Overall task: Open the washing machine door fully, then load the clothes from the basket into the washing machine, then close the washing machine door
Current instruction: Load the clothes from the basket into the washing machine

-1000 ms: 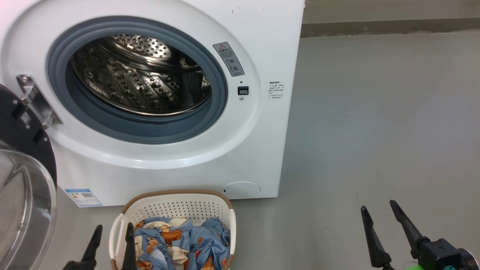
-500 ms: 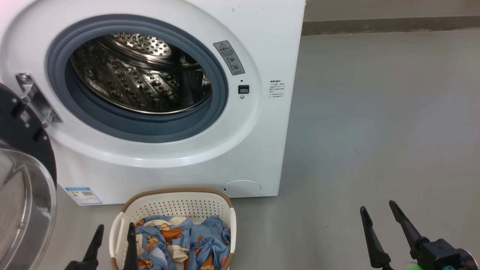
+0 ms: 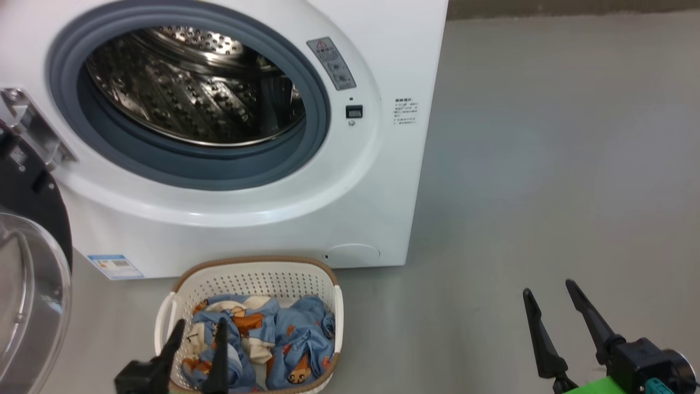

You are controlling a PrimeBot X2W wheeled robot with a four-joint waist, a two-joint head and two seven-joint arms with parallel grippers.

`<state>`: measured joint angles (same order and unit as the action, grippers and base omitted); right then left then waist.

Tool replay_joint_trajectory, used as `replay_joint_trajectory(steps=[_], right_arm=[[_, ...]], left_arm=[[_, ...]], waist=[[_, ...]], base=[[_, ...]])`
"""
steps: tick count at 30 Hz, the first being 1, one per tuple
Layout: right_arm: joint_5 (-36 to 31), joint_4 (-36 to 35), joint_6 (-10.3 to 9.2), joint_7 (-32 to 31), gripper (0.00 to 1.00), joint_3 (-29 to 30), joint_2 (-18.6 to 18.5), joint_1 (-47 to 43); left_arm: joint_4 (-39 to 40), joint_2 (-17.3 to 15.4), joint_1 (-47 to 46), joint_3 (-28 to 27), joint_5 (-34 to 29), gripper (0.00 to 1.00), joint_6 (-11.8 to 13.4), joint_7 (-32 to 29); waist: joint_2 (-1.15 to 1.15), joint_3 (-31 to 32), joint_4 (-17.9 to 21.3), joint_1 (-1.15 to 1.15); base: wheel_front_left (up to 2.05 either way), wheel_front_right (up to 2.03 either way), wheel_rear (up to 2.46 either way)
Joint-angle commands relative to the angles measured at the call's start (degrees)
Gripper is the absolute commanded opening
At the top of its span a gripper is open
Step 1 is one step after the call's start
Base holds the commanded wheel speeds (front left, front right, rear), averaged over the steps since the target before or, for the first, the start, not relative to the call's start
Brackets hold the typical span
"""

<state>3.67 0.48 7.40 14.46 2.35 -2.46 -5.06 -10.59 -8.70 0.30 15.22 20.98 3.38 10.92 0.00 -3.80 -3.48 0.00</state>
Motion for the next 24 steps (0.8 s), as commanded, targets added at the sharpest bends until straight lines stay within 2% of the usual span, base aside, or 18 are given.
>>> replay_joint_trajectory(steps=[1, 6, 14, 24], right_arm=[[0.2, -1.8, 0.09, 0.2, 1.00, -1.8, -0.4, 2.6], [0.1, -2.8, 0.09, 0.0, 1.00, -2.6, -0.9, 4.7], [0.9, -4.5, 0.09, 0.0, 1.00, -4.1, -2.2, 9.6], [2.2, -5.0, 0.09, 0.3, 1.00, -7.0, -3.3, 16.3]], left_arm=[[-0.2, -0.3, -3.3, -1.4, 0.5, 1.00, -0.8, 0.2], [-9.2, 1.5, -9.2, 1.1, 1.5, 1.00, -4.3, 0.0], [-28.0, 4.6, -21.8, 5.2, 3.8, 1.00, -9.0, -0.4], [-46.5, 5.7, -37.4, 10.8, 6.3, 1.00, -10.7, -1.8]], waist=[[0.00, -2.0, 0.2, 0.00], [0.00, -6.5, 0.8, 0.00], [0.00, -15.6, 2.8, 0.00], [0.00, -26.8, 6.8, 0.00]], base=[[0.00, 0.00, 0.00], [0.00, 0.00, 0.00], [0.00, 0.00, 0.00], [0.00, 0.00, 0.00]])
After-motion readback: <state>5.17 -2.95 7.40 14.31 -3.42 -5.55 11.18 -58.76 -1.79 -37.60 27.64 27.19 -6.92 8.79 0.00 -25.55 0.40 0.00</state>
